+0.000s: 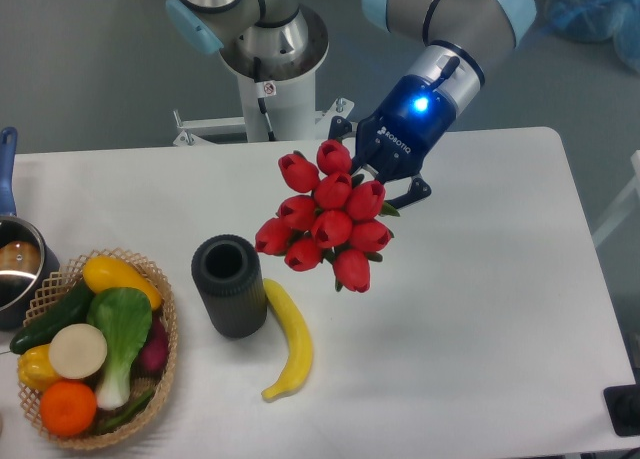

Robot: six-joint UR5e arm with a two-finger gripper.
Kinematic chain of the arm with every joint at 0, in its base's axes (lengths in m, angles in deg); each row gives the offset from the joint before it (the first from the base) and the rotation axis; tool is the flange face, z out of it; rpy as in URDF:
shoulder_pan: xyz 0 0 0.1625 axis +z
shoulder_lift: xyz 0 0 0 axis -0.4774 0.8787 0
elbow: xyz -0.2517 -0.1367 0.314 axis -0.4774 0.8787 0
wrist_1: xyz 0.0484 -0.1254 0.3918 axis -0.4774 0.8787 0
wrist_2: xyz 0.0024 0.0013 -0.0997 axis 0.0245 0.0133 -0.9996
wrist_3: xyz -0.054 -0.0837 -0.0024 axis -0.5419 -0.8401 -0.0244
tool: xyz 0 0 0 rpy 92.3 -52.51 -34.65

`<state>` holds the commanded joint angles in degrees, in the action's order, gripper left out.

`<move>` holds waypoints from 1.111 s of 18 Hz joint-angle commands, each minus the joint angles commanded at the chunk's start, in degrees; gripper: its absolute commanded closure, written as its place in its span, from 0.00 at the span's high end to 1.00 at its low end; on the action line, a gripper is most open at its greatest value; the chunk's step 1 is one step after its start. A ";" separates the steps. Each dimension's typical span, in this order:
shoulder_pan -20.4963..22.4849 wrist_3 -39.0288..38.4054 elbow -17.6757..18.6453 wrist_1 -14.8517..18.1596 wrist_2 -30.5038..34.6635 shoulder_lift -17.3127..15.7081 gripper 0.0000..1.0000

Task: Insert the flowers into the vase
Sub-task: 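Hold the red tulip bunch in the gripper above the table, then move the tulip bunch over the black vase opening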

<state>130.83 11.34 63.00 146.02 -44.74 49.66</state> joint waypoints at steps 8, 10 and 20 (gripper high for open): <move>-0.09 0.09 0.35 0.00 0.00 -0.09 0.34; -0.18 0.09 0.35 0.00 -0.09 -0.09 0.34; -1.05 0.09 -0.26 -0.35 -2.90 0.09 0.34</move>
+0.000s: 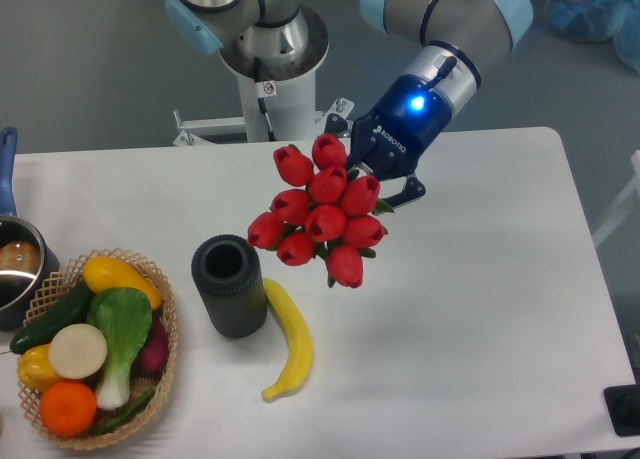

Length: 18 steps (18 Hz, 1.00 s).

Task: Insert the flowers into the vase
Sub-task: 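Move the tulip bunch over the black vase opening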

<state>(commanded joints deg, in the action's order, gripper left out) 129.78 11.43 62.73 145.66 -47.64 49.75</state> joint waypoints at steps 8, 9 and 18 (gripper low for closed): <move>-4.14 0.61 0.52 -3.69 -4.03 1.06 0.34; -4.14 1.49 0.61 -3.69 -5.00 1.06 0.34; -5.10 10.27 7.02 -4.13 -15.91 1.32 0.34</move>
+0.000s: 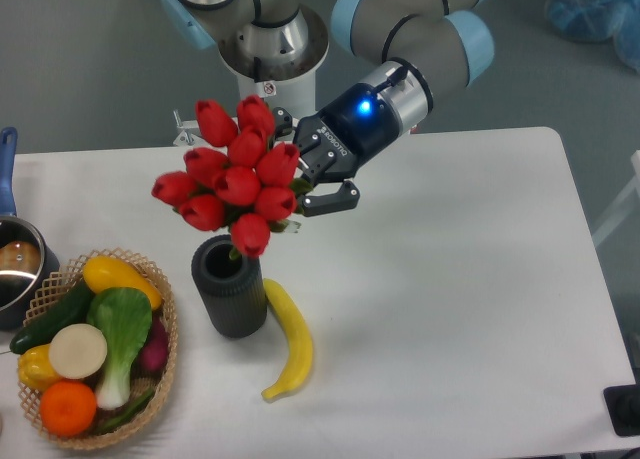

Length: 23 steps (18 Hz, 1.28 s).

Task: Insert the flowers into the vase
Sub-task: 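Move the tulip bunch over the black vase opening, then lower the tulip stems into the black vase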

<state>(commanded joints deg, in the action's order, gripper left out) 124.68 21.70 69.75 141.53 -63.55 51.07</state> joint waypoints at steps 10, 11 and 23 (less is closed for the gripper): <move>-1.14 2.12 1.85 0.09 -9.05 1.49 0.34; -1.49 3.08 1.94 0.17 -9.32 1.76 0.34; -3.69 9.16 2.38 0.18 -13.98 4.57 0.34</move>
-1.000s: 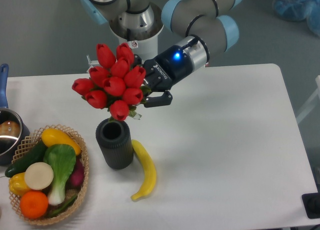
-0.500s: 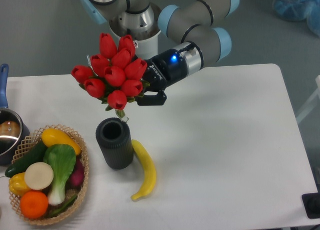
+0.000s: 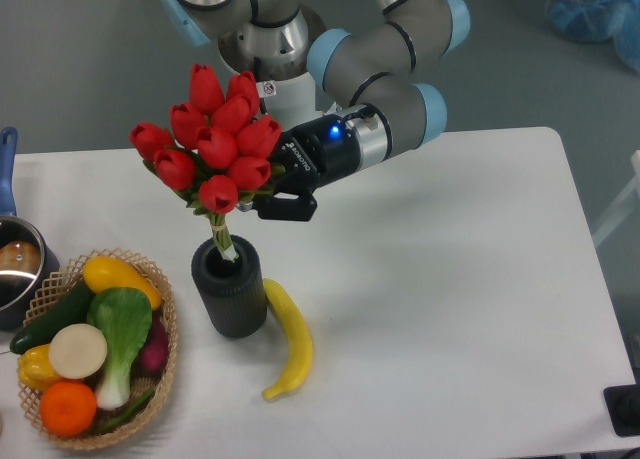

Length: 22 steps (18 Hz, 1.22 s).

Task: Insert the flowers into the vase
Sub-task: 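Lower the tulip stems into the black vase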

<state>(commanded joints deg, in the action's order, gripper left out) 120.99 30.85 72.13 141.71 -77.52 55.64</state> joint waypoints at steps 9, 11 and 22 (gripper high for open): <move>0.00 1.84 1.76 -0.09 0.00 0.00 0.34; 0.00 3.24 2.72 -0.09 0.00 0.00 0.34; -0.17 5.36 4.92 0.00 0.00 0.26 0.34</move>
<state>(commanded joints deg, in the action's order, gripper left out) 120.81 36.21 77.06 141.71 -77.52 55.90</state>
